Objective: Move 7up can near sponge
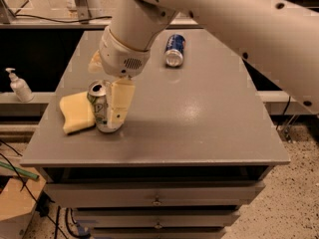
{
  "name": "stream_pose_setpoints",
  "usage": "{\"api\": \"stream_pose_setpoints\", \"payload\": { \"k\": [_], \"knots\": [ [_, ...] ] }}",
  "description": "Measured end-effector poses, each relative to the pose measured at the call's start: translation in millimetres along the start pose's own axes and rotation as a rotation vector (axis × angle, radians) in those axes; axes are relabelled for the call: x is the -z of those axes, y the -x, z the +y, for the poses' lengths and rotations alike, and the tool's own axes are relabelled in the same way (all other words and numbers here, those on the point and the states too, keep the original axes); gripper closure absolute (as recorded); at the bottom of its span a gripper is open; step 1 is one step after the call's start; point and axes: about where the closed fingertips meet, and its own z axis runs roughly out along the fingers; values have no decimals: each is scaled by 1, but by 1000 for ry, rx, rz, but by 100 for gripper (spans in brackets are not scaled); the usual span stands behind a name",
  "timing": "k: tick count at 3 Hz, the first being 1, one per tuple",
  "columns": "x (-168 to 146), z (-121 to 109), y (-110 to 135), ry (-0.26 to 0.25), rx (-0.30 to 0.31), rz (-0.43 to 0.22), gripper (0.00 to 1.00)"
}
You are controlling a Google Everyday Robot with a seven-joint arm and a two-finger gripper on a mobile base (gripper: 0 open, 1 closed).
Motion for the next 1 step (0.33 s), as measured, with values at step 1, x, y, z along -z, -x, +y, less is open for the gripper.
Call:
{"api": "stream_pose_setpoints", "payload": {
  "k": [1],
  "knots": [
    [0, 0, 0, 0, 0, 0, 0]
  ]
}}
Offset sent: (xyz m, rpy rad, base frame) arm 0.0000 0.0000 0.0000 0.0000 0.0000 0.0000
